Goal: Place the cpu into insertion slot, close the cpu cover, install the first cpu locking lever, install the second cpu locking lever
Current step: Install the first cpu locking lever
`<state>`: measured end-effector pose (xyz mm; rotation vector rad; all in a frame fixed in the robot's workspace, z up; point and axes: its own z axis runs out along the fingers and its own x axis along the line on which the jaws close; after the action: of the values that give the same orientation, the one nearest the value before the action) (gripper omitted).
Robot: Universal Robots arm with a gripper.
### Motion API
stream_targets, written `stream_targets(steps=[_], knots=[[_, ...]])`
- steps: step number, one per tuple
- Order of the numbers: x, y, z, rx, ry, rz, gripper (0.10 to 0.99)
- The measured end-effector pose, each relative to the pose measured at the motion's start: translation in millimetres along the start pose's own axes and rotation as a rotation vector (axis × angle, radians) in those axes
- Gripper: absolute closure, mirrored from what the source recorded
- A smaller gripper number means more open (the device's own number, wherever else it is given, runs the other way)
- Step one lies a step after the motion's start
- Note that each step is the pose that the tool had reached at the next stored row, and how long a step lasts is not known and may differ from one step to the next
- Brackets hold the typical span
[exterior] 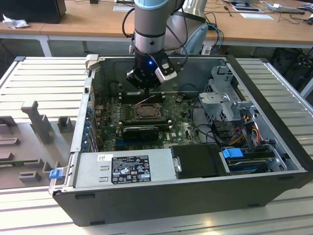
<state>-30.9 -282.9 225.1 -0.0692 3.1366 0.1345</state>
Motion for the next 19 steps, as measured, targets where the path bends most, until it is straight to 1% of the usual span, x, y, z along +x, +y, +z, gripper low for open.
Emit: stream_targets(steps=[3, 5, 7, 10, 19], knots=[[-6.2, -0.5, 2.7, 0.0, 0.0, 0.0, 0.98], [-11.0, -1.1, 7.0, 0.0, 0.0002, 0.0, 0.98], [-11.8, -1.5, 11.9, 0.0, -0.0002, 0.0, 0.98], [-12.2, -2.0, 15.1, 0.0, -0.0003, 0.0, 0.98], [-13.3, -2.5, 19.1, 0.001, -0.0002, 0.0, 0.98]])
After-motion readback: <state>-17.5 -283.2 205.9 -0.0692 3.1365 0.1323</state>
